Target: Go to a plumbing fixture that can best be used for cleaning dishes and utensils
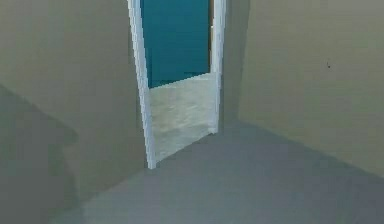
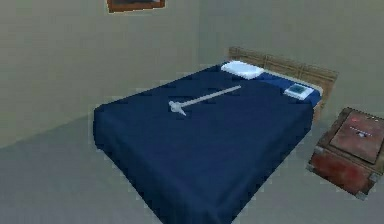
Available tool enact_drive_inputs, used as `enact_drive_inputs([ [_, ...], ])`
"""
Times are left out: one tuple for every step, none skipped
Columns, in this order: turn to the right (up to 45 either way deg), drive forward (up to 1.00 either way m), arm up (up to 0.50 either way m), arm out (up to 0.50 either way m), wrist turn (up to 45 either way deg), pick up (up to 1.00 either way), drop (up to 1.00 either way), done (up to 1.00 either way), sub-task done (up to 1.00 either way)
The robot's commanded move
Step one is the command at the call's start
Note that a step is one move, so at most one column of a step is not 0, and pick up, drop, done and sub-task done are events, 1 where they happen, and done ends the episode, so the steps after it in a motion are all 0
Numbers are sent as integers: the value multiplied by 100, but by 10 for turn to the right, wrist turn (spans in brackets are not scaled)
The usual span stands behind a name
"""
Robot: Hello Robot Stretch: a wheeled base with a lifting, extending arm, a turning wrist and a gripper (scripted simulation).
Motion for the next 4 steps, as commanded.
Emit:
enact_drive_inputs([
  [0,100,0,0,0,0,0,0,0],
  [0,100,0,0,0,0,0,0,0],
  [-30,0,0,0,0,0,0,0,0],
  [0,30,0,0,0,0,0,0,0],
])
